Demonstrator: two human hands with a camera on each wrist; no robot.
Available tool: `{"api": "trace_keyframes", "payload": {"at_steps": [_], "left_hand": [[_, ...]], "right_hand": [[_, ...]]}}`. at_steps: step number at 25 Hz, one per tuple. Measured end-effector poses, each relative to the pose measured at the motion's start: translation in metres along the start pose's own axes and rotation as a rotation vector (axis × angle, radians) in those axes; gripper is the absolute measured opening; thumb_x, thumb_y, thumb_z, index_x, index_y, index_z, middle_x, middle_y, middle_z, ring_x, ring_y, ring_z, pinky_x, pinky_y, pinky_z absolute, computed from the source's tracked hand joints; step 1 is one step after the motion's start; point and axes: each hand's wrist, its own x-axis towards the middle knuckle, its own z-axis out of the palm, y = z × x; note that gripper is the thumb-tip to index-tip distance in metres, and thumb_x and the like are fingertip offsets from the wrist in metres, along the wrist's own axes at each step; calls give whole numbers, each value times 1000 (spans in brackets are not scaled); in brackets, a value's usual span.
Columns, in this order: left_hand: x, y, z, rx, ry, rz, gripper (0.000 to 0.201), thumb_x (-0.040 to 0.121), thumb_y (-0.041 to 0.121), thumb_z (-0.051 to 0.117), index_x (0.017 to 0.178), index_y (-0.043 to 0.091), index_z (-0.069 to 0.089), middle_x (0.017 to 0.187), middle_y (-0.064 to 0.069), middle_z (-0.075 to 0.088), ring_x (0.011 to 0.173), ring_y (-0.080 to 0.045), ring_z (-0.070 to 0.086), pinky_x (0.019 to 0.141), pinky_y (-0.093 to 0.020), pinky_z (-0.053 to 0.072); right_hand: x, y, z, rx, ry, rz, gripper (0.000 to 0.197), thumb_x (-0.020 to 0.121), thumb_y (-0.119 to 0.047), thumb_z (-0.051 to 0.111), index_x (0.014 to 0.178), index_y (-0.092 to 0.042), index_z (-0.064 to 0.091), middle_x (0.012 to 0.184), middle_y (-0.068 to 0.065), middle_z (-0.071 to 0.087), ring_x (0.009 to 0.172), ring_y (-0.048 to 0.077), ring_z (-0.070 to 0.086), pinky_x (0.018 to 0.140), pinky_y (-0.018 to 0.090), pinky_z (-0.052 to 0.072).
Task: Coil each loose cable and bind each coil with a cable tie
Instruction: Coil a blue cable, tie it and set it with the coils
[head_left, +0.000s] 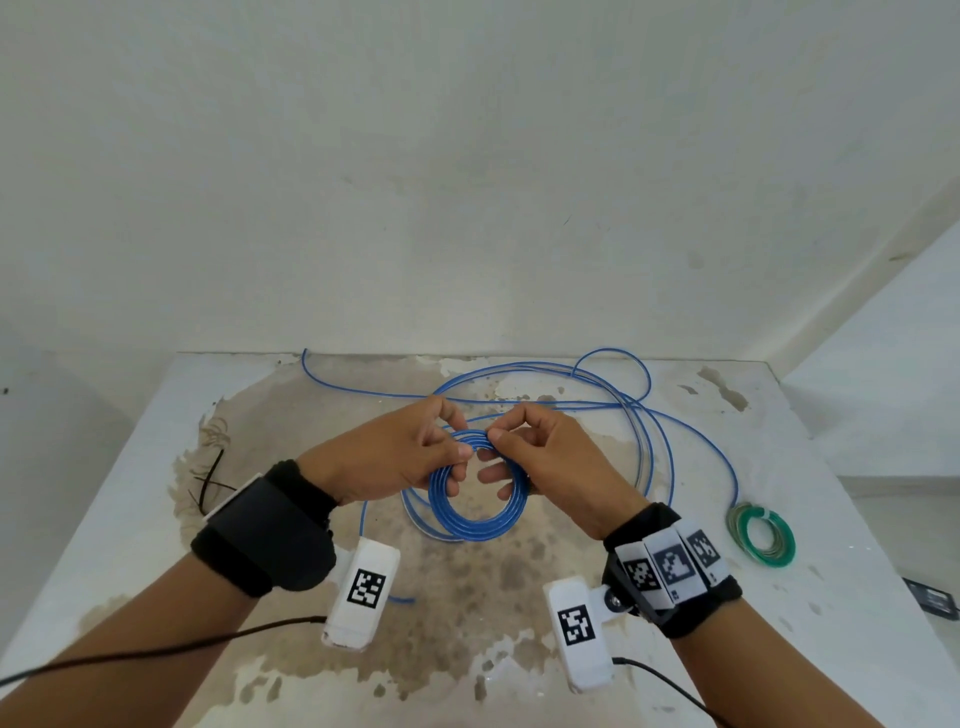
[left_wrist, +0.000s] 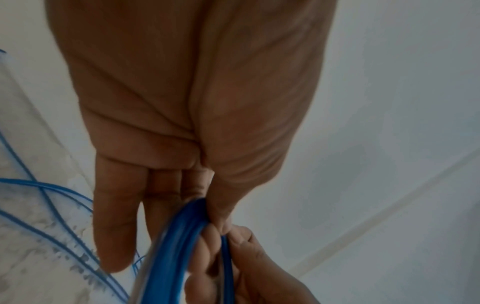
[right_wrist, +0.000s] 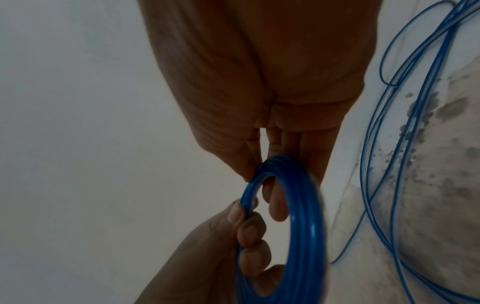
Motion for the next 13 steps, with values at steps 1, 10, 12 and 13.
{"api": "trace_keyframes", "payload": {"at_steps": [1, 10, 12, 13], "left_hand": [[1, -1, 1, 43, 29, 19, 14, 102, 18, 55, 113, 13, 48, 76, 2, 66, 72, -15, 64, 80, -42, 54], [11, -10, 45, -34, 326, -37, 20, 106, 33, 41, 101, 14, 44, 76, -1, 44, 55, -5, 42, 57, -33, 55], [15, -11, 53, 9, 396, -17, 22, 107, 33, 39, 98, 14, 44, 76, -5, 43, 54, -5, 41, 51, -27, 50], [18, -10, 56, 10, 419, -6, 21, 107, 31, 39, 95, 15, 44, 76, -8, 42, 54, -6, 40, 49, -25, 49]], "right_hand": [[-2, 0, 0, -9, -8, 4, 9, 100, -19, 63, 98, -11, 63, 95, 13, 78, 81, 25, 77, 63, 31, 59], [-11, 19, -4, 13, 44, -65, 15, 93, -17, 74, 102, -10, 65, 91, 11, 78, 74, 23, 76, 59, 30, 56], [-13, 21, -11, 40, 11, -43, 18, 93, -21, 73, 108, -13, 66, 94, 9, 78, 79, 24, 77, 62, 33, 59], [-15, 21, -17, 64, -25, -10, 22, 94, -22, 72, 114, -16, 66, 97, 9, 78, 83, 24, 77, 65, 34, 61]]}}
